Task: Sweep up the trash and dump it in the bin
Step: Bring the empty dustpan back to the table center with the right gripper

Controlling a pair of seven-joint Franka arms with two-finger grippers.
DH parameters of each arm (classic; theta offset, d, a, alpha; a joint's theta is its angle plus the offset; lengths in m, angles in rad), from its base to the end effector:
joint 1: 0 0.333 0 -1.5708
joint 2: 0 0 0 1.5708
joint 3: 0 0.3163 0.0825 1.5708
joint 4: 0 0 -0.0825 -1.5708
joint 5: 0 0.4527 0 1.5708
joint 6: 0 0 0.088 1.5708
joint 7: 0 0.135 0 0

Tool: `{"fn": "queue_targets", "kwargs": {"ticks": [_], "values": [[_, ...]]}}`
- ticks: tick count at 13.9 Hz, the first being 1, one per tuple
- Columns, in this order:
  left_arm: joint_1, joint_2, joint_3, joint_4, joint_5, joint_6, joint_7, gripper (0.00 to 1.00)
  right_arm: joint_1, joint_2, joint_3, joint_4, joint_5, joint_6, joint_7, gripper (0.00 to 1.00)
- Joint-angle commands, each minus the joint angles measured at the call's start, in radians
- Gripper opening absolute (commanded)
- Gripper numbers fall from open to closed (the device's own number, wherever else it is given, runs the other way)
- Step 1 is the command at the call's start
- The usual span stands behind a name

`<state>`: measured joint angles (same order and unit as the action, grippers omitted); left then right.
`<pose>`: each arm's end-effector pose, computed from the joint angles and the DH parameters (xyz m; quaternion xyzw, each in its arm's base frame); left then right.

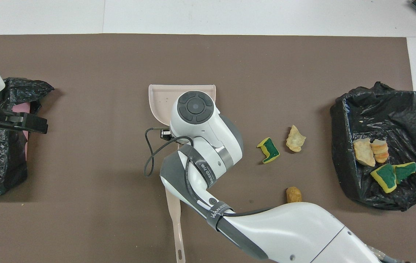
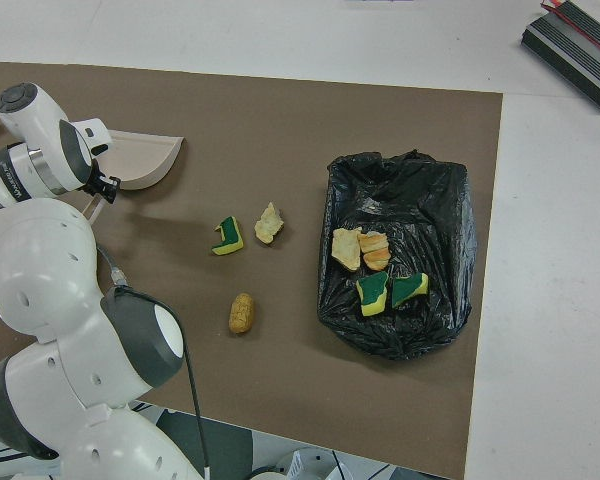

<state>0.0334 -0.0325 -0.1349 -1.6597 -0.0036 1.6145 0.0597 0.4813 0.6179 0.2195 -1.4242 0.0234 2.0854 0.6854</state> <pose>0.6118 -0.0638 0.5724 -0.9967 0.0804 0.0065 0.0005 0.6156 0.4882 0.2895 -0.9967 0.0193 0.0248 0.0743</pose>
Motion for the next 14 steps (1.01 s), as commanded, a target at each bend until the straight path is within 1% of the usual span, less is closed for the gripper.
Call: {"fn": "queue_targets", "kwargs": {"ticks": [1,2,3,4,5,7,9,10,13,14], "values": [[-0.006,0.016,0.003,-0.011,-0.028,0.033,-0.004,1.00,0.005,-0.016,0.001,0.022,0.030,-0.021,0.025,0.40],[-0.006,0.028,0.001,-0.009,-0.033,0.042,-0.006,1.00,0.003,-0.024,0.001,0.019,0.026,-0.021,0.026,0.45],[-0.006,0.029,0.000,-0.009,-0.035,0.051,-0.008,1.00,0.006,-0.038,0.001,0.014,0.026,-0.021,0.026,0.47],[-0.010,0.039,-0.002,-0.011,-0.035,0.061,-0.012,1.00,0.010,-0.047,0.001,0.010,0.026,-0.028,0.034,0.51],[-0.032,0.048,-0.002,-0.012,-0.035,0.070,-0.020,1.00,0.014,-0.061,0.001,0.008,0.024,-0.057,0.051,0.55],[-0.044,0.062,-0.002,-0.015,-0.035,0.114,-0.027,1.00,0.036,-0.102,0.003,-0.011,0.026,-0.114,0.060,0.57],[-0.053,0.078,-0.002,-0.017,-0.035,0.140,-0.027,1.00,0.055,-0.179,0.003,-0.108,0.026,-0.123,0.063,0.58],[-0.081,0.098,0.000,-0.012,-0.035,0.151,-0.035,1.00,0.069,-0.222,0.006,-0.164,0.027,-0.123,0.066,0.59],[-0.133,0.149,0.000,-0.012,-0.033,0.206,-0.127,1.00,0.140,-0.312,0.006,-0.292,0.029,-0.123,0.106,0.62],[-0.153,0.166,0.000,-0.014,-0.033,0.229,-0.156,1.00,0.155,-0.348,0.007,-0.350,0.030,-0.113,0.118,0.64]]}}
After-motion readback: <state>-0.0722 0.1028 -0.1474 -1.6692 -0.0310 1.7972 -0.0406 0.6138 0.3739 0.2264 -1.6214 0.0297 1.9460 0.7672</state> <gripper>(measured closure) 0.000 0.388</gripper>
